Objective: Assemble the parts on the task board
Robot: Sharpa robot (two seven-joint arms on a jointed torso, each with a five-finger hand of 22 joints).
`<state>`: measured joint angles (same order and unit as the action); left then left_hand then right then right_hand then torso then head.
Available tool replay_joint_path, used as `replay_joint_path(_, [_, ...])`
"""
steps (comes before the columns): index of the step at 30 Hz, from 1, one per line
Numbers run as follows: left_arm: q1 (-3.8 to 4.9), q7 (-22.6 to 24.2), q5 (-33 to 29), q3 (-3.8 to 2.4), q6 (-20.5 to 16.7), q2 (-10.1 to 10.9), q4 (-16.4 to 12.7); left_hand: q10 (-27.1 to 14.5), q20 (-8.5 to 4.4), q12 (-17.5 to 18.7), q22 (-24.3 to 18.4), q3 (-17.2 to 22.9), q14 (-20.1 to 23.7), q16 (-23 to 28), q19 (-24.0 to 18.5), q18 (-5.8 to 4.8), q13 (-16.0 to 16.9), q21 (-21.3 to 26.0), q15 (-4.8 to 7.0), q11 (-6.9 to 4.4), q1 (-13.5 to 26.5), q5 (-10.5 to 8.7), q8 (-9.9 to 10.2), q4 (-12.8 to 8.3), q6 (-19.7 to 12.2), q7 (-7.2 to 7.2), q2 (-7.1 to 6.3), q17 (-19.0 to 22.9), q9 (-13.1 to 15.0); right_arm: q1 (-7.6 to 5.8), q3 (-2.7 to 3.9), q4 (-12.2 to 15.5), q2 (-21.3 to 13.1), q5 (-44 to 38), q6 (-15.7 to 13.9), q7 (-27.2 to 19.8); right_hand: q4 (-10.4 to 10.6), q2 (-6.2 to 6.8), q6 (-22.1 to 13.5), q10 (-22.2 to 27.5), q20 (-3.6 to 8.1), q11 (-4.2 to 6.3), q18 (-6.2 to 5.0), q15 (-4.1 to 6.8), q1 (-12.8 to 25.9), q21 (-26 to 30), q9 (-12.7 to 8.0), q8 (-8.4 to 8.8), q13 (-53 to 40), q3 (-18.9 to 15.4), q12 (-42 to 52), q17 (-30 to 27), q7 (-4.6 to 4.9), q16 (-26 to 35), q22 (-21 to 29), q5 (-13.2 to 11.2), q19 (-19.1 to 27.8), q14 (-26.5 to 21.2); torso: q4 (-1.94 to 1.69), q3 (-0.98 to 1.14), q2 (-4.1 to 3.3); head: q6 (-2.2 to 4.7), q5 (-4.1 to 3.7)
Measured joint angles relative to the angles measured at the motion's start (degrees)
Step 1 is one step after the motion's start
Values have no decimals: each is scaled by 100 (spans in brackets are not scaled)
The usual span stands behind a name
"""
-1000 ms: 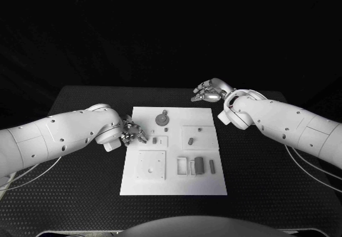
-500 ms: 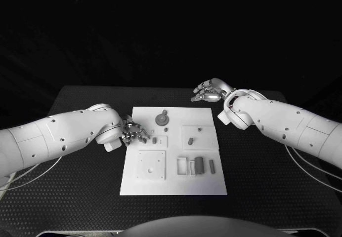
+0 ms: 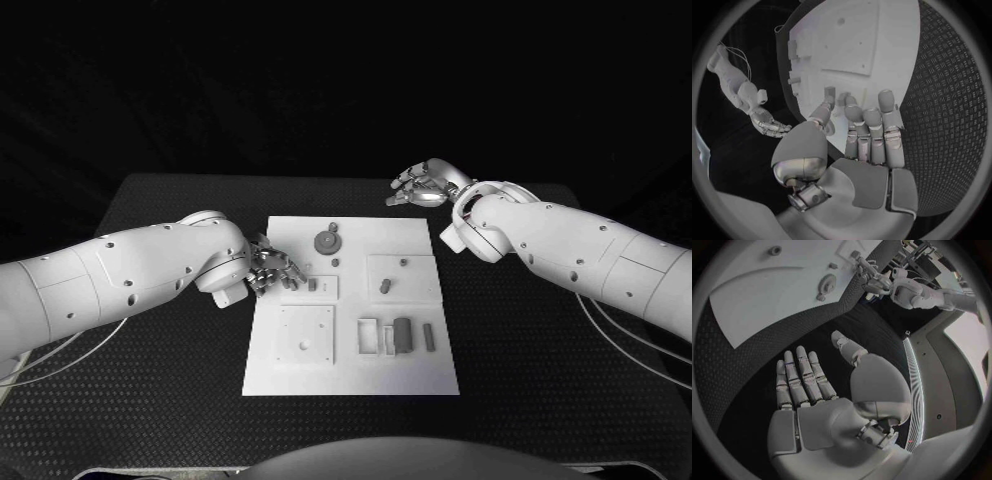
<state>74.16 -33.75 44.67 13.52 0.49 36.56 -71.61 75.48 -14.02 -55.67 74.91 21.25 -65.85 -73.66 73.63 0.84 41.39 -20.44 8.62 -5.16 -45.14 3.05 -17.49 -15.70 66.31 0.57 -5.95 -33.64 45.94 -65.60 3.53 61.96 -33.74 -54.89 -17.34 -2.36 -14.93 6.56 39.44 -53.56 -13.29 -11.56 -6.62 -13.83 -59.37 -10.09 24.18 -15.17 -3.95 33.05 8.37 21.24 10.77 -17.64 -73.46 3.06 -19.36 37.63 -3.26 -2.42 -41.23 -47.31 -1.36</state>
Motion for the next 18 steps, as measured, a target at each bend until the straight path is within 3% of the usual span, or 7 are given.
replay_joint_path(6, [-5,0,-3,1,0,-8,-5,1,0,0,0,-16,-5,0,0,0,-6,0,-5,-35,-5,0,-48,-16,32,3,5,3,22,5,0,-2,0,0,1,0,0,0,0,0,0,0,0,0,0,0,0,0,0,0,0,0,0,0,0,0,0,0,2,0,0,-1,-3])
replay_joint_path(14, [-6,0,1,1,0,-1,-2,-3,0,0,3,50,-5,0,0,0,-22,0,-5,-37,-180,133,-149,-59,32,3,176,12,38,7,0,-2,-3,0,3,1,0,0,0,0,0,0,0,-19,0,0,0,0,0,0,-22,0,0,0,-5,0,0,-19,-3,0,1,2,-12])
replay_joint_path(18, [-6,-2,10,0,3,1,0,9,-21,-23,4,213,-6,0,20,0,-35,0,-5,-49,-320,135,-214,-20,32,3,121,20,37,7,0,-1,-1,0,4,1,0,0,0,0,0,0,0,-19,0,0,-4,0,0,0,-22,0,0,0,-5,0,0,-20,-4,-1,1,-1,-14])
